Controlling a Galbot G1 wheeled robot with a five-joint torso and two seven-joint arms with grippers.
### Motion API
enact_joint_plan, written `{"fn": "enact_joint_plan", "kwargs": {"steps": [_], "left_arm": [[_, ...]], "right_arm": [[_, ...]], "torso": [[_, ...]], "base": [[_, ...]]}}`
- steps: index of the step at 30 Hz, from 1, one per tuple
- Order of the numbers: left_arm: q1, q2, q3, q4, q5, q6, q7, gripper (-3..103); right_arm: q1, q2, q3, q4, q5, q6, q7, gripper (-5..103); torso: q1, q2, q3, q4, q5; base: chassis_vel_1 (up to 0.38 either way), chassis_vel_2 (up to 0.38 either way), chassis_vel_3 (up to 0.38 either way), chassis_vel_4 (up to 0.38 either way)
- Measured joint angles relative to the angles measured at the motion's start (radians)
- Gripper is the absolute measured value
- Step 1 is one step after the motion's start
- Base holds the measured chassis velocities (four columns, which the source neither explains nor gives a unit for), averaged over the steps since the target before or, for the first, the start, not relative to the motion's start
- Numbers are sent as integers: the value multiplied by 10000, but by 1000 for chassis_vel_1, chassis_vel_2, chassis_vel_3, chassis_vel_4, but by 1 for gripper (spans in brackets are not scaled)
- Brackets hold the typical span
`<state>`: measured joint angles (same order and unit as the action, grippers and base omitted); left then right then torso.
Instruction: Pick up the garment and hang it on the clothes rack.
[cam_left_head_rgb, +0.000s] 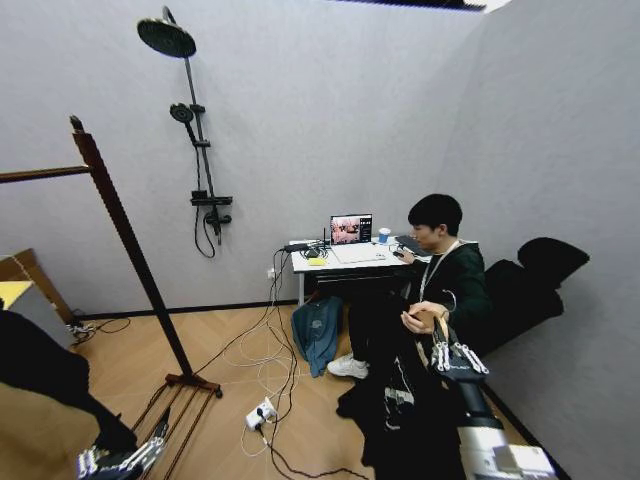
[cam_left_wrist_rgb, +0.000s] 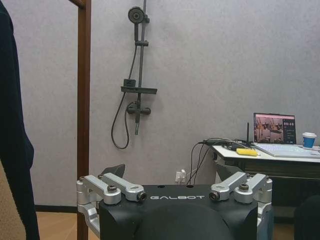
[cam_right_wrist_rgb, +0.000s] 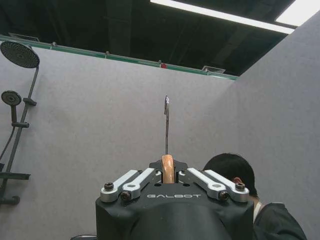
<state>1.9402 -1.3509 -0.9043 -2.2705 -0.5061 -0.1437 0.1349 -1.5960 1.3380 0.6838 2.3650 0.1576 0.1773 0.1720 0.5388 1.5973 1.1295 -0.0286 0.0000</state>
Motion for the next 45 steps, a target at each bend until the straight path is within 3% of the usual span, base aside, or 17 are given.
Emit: {"fn": "enact_joint_plan", "kwargs": {"steps": [11, 13, 14, 17, 21, 23, 27, 29, 32, 45], "left_arm": [[0, 0, 0, 0, 0, 0, 0, 100], [0, 0, 0, 0, 0, 0, 0, 100], [0, 0, 0, 0, 0, 0, 0, 100], [0, -1, 0, 0, 0, 0, 0, 100], [0, -1, 0, 0, 0, 0, 0, 100], [0, -1, 0, 1, 0, 0, 0, 100], [0, -1, 0, 0, 0, 0, 0, 100], [0, -1, 0, 0, 0, 0, 2, 100], [0, -1, 0, 0, 0, 0, 0, 100], [1, 0, 0, 0, 0, 0, 0, 100]], "right_arm": [[1137, -971, -137, -714, 1671, -205, -946, 9], [1773, -1651, -271, -1115, 2742, -494, -1149, 9], [1773, -1651, -271, -1115, 2742, -494, -1149, 9], [3156, -2946, -674, -2216, 4122, -873, -1270, 9], [4270, -3536, -903, -3098, 4640, -1043, -1322, 9], [5753, -3900, -1615, -4144, 5115, -1268, -1358, 9], [6548, -3914, -2350, -4610, 5194, -1304, -1402, 9], [7231, -3662, -3444, -4860, 5131, -1304, -1429, 9], [7218, -3392, -3967, -4773, 4968, -1301, -1452, 9], [6846, -3219, -4290, -4331, 4788, -1280, -1558, 9]], "torso": [[-1, 0, 0, 0, 1], [0, 0, 1, 1, 2], [0, 0, 1, 1, 2], [0, -1, 1, 3, 1], [0, -1, 2, 2, 3], [1, -1, 2, 1, 0], [1, -2, 3, 2, 1], [2, -2, 2, 5, -1], [1, -1, 1, 5, -1], [-1, 0, 0, 3, 0]], "base": [[0, 0, 0, 0], [0, 0, 0, 0], [0, 0, 0, 0], [0, 0, 0, 0], [0, 0, 0, 0], [0, 0, 0, 0], [0, 0, 0, 0], [0, 0, 0, 0], [0, 0, 0, 0], [4, 3, 3, 3]]}}
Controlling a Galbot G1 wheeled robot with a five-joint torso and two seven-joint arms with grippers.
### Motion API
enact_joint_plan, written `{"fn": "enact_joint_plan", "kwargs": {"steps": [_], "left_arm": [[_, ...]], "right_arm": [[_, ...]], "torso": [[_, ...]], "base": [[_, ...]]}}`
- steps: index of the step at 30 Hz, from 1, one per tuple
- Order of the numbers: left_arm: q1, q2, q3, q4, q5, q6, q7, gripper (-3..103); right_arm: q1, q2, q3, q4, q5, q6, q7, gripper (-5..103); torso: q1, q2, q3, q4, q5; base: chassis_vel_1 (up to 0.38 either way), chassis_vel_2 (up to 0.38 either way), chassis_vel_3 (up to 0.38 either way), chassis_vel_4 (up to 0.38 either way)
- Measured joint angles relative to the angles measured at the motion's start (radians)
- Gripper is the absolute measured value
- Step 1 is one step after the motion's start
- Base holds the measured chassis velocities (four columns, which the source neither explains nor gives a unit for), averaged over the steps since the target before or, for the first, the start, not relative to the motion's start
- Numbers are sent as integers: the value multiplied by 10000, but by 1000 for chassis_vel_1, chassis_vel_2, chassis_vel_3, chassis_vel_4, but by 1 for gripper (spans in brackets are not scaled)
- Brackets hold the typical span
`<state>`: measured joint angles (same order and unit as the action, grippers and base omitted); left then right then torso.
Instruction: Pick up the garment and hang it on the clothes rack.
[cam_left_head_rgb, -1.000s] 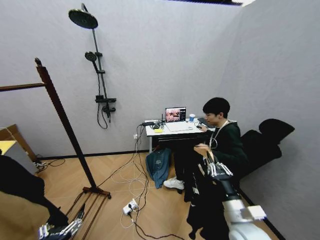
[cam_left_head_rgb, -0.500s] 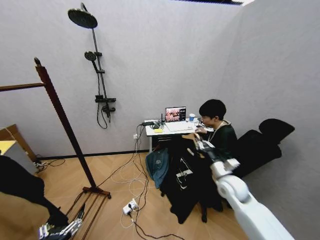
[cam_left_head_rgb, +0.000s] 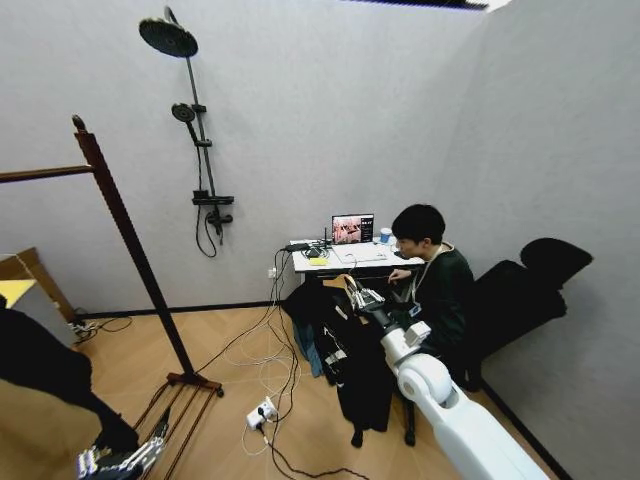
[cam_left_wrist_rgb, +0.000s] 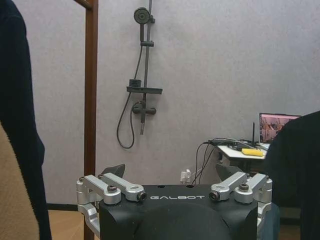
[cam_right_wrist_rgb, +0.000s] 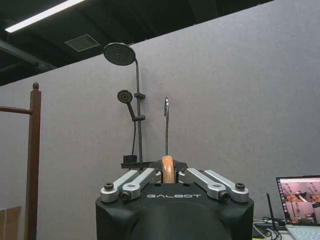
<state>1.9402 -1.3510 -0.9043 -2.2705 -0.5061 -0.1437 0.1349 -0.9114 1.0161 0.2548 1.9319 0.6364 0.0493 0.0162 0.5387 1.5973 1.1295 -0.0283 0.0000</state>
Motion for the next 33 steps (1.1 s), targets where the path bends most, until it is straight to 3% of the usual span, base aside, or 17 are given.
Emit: {"fn": "enact_joint_plan", "kwargs": {"steps": [33], "left_arm": [[-1, 0, 0, 0, 0, 0, -1, 100]], "right_arm": [[-713, -306, 771, 802, -249, 125, -244, 9]], "torso": [[0, 1, -1, -1, -1]], "base": [[101, 100, 103, 98]]}}
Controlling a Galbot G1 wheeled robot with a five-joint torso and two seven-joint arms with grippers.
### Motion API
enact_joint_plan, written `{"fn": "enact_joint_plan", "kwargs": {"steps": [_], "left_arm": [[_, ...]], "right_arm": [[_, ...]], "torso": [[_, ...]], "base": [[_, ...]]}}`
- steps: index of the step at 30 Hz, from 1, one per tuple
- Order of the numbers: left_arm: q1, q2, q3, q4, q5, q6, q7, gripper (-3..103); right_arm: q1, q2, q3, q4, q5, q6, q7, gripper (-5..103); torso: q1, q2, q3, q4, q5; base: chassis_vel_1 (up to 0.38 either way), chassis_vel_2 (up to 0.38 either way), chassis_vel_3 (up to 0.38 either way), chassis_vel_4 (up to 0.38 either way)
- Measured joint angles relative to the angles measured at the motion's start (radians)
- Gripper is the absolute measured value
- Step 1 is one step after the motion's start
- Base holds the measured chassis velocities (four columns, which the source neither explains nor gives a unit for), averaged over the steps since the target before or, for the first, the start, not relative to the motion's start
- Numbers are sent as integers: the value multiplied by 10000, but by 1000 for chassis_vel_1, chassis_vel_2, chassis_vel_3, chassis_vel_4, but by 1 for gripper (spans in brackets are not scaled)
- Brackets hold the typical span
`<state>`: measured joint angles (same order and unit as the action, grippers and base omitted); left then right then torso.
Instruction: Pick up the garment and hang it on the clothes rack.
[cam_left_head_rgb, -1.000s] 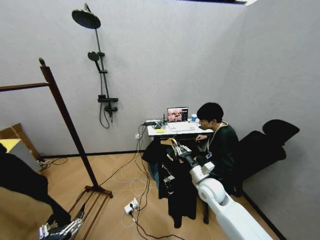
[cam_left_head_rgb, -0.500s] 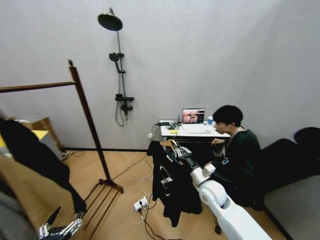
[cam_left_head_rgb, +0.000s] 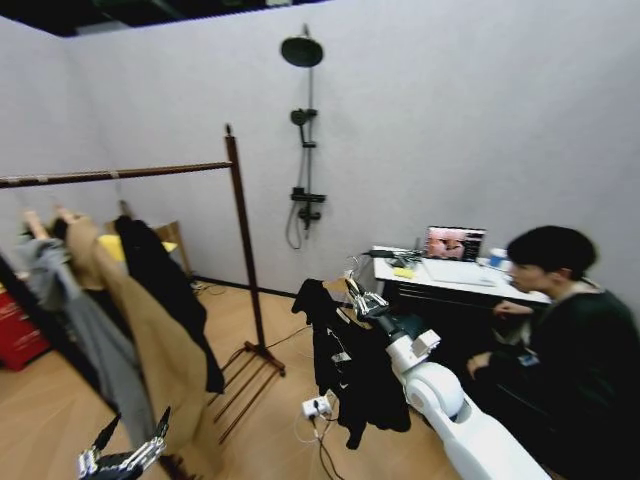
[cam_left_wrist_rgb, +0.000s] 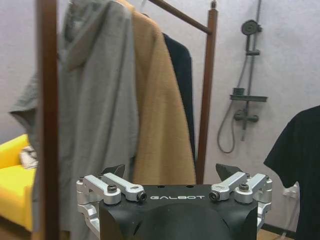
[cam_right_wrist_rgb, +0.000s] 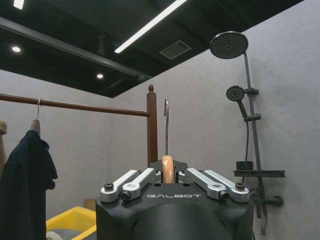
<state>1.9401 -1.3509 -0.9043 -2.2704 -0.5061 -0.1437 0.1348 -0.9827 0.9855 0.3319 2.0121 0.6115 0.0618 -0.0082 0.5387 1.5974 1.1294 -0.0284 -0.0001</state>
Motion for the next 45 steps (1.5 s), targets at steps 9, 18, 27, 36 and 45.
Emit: {"fn": "enact_joint_plan", "kwargs": {"steps": [9, 18, 27, 36, 45], "left_arm": [[0, 0, 0, 0, 0, 0, 0, 100], [0, 0, 0, 0, -1, 0, 0, 100], [0, 0, 0, 0, -1, 0, 0, 100], [0, 0, 0, 0, 0, 0, 1, 100], [0, 0, 0, 0, 0, 0, 0, 100]], "right_arm": [[-237, -175, 411, 125, 18, 24, -76, 9], [21, -310, 726, 162, 21, -28, -165, 9], [1841, -926, 584, -449, 1182, -974, -478, 9], [3941, -844, -883, -1530, 1914, -1442, -492, 9], [5940, -493, -2174, -1545, 2862, -2528, 536, 9]], "torso": [[0, 0, 0, -2, 2], [0, 0, 1, 2, 5], [-2, 1, 0, -3, 1], [1, 0, 1, -1, -1], [4, -2, 2, -1, -6]], "base": [[126, 109, 117, 130], [119, 122, 130, 118], [31, 57, 54, 21], [-126, 143, 149, -132], [-248, 255, 251, -239]]}}
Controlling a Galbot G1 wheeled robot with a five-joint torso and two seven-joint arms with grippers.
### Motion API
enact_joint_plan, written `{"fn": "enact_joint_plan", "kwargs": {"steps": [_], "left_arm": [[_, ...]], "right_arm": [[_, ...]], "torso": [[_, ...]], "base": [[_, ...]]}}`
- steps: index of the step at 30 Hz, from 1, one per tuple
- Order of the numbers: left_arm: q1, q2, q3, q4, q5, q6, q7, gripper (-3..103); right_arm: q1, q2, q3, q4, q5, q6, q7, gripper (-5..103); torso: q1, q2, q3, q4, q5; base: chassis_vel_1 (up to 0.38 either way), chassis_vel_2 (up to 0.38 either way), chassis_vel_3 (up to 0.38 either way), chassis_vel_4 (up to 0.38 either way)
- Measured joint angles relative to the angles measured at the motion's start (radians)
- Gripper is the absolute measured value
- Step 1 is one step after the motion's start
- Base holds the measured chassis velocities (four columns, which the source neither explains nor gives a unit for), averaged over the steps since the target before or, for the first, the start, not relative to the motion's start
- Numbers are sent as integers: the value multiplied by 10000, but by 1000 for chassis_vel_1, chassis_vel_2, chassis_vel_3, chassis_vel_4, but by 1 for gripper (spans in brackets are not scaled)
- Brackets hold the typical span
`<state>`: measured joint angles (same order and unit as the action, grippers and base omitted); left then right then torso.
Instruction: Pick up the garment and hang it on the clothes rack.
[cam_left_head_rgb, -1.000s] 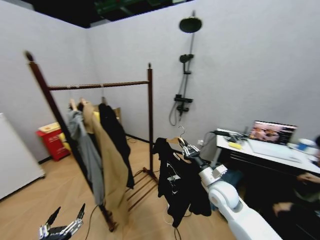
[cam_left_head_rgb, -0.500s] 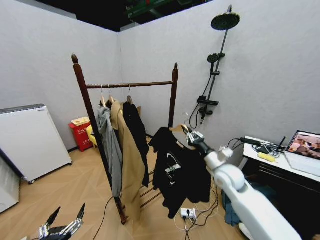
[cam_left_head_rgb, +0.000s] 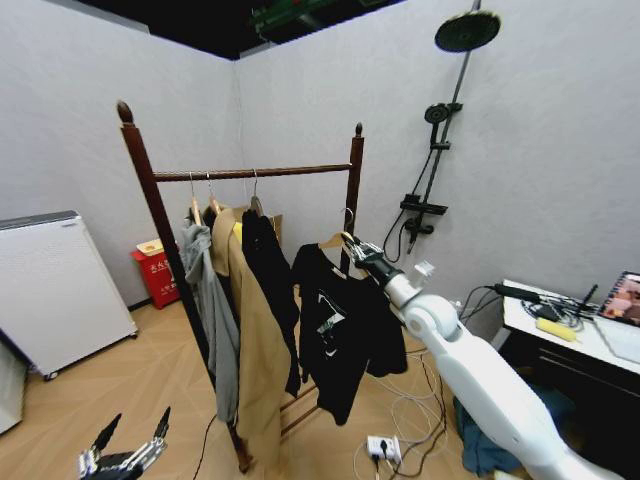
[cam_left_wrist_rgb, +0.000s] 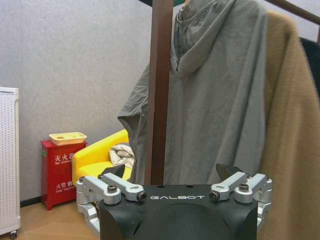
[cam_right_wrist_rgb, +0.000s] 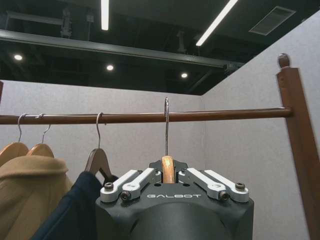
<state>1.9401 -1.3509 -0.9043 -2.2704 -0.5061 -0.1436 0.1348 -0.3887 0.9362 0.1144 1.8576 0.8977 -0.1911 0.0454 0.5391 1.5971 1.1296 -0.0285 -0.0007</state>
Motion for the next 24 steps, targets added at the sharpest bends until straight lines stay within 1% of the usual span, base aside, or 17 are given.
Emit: {"fn": "enact_joint_plan", "kwargs": {"steps": [1, 2, 3, 5, 6, 7, 8, 9, 11, 12, 14, 15, 17, 20, 21, 23, 24], "left_arm": [[0, 0, 0, 0, 0, 0, 4, 100], [0, 1, 0, 0, 0, 0, 2, 100], [0, 1, 0, 0, 0, 0, 2, 100], [0, 1, 0, 0, 0, 0, 0, 100], [0, 1, 0, 0, 0, 0, 0, 100], [0, 2, 0, 0, 0, 0, 2, 100], [0, 2, 0, 0, 0, 0, 2, 100], [0, 2, 0, 0, 0, 0, 2, 100], [0, 1, 0, 0, 0, 0, 2, 100], [0, 1, 0, 0, 0, 0, 2, 100], [0, 1, 0, 0, 0, 0, 2, 100], [0, 1, 0, -1, 0, 0, 1, 100], [0, 1, 0, 0, 0, 0, 3, 100], [0, 0, 0, -1, 0, 0, 2, 100], [0, 0, 0, -1, 0, 0, 2, 100], [0, 0, 0, 0, 0, 0, 2, 100], [0, 0, 0, 0, 0, 0, 2, 100]], "right_arm": [[361, 25, -157, -38, 14, -103, 47, 9], [1256, 112, -602, -427, -67, -213, 34, 9], [1256, 112, -602, -427, -67, -213, 34, 9], [2120, 248, -1146, -1079, -203, -341, -47, 9], [2120, 248, -1146, -1079, -203, -341, -47, 9], [2496, 320, -1370, -1392, -236, -449, -126, 9], [2779, 386, -1542, -1644, -247, -562, -178, 9], [2779, 386, -1542, -1644, -247, -562, -178, 9], [3421, 581, -2013, -2262, -216, -888, -308, 9], [3621, 649, -2151, -2457, -217, -941, -338, 9], [3951, 771, -2360, -2751, -225, -999, -378, 9], [4171, 860, -2502, -2938, -230, -1045, -379, 9], [4380, 965, -2653, -3148, -236, -1078, -384, 9], [5101, 1414, -3091, -3973, -379, -1068, -460, 9], [5101, 1414, -3091, -3973, -379, -1068, -460, 9], [5583, 1781, -3365, -4534, -415, -1092, -507, 9], [5583, 1781, -3365, -4534, -415, -1092, -507, 9]], "torso": [[-1, 0, -1, 1, 4], [5, -2, 0, 1, -2], [5, -2, 0, 1, -2], [20, -8, 8, 6, 13], [20, -8, 8, 6, 13], [16, -6, 3, -1, 2], [10, -5, 1, 0, -4], [10, -5, 1, 0, -4], [0, -3, 1, 2, 15], [-4, 0, 0, 1, 13], [-12, 4, -4, 1, 4], [-17, 8, -8, -3, 5], [-18, 9, -8, -2, 7], [-13, 6, -4, 0, 7], [-13, 6, -4, 0, 7], [-3, 3, 0, 2, 4], [-3, 3, 0, 2, 4]], "base": [[-298, 265, 263, -253], [-157, 237, 248, -234], [-157, 237, 248, -234], [-133, 164, 65, -93], [-110, 164, -2, -28], [-125, 92, -2, -28], [-125, 92, 1, -37], [-125, 92, 1, -37], [24, -10, 14, 28], [47, -20, -35, 56], [48, -63, -33, 58], [53, -63, -32, 60], [53, -63, -39, 54], [11, -21, -13, 12], [0, 0, 0, 0], [0, 0, 0, 0], [0, 0, 0, 0]]}}
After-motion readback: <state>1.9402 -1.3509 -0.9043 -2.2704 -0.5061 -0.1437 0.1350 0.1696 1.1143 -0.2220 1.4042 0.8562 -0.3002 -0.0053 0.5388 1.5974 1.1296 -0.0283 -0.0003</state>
